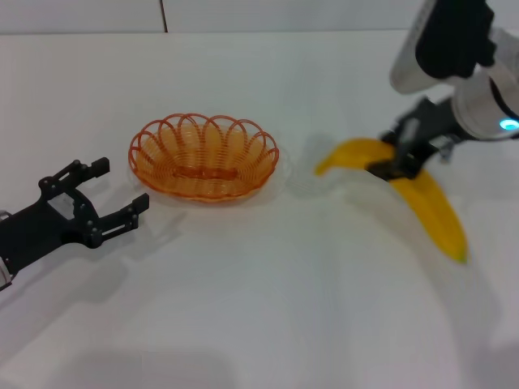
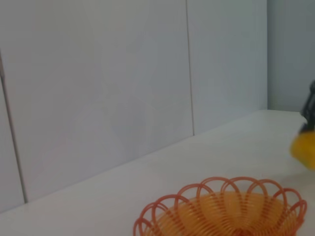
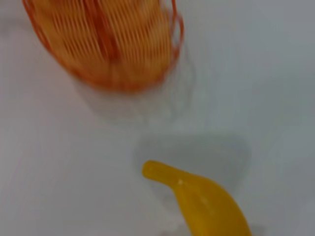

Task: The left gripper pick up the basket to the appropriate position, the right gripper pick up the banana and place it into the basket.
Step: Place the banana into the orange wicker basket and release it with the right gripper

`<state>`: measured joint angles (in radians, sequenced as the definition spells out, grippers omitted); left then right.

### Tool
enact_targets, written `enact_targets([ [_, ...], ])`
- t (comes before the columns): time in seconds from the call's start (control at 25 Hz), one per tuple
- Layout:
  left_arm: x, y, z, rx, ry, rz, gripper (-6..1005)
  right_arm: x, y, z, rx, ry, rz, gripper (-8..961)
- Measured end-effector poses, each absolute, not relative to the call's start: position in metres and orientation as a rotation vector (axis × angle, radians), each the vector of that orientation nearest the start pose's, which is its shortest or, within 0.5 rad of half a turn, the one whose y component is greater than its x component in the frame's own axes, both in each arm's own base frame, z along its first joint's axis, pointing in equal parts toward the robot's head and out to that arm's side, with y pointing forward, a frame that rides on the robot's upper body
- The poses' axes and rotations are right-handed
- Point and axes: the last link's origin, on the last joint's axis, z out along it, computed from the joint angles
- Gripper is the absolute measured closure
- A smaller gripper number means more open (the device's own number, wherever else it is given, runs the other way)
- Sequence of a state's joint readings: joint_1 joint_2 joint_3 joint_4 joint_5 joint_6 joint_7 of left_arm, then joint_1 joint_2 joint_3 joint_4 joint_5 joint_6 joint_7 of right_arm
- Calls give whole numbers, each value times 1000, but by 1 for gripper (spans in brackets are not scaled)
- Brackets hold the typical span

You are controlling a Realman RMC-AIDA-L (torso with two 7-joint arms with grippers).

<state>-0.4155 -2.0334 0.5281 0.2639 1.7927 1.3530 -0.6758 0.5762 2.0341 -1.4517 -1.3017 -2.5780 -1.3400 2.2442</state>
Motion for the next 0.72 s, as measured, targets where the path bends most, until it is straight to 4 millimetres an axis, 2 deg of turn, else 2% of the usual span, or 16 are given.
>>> enact_targets([
  [0.24,-336,295,-18,-2350,-392,-629,120,146,370,-9,-2735,203,-323,450],
  [0.48,-335,296,-18,-2351,-389,-631,119,94,370,-44,-2788,-63,-272,443],
  [0.72,-335,295,-20,-2353,-391,-633,119,60,373,-70,-2771,-205,-240,437],
])
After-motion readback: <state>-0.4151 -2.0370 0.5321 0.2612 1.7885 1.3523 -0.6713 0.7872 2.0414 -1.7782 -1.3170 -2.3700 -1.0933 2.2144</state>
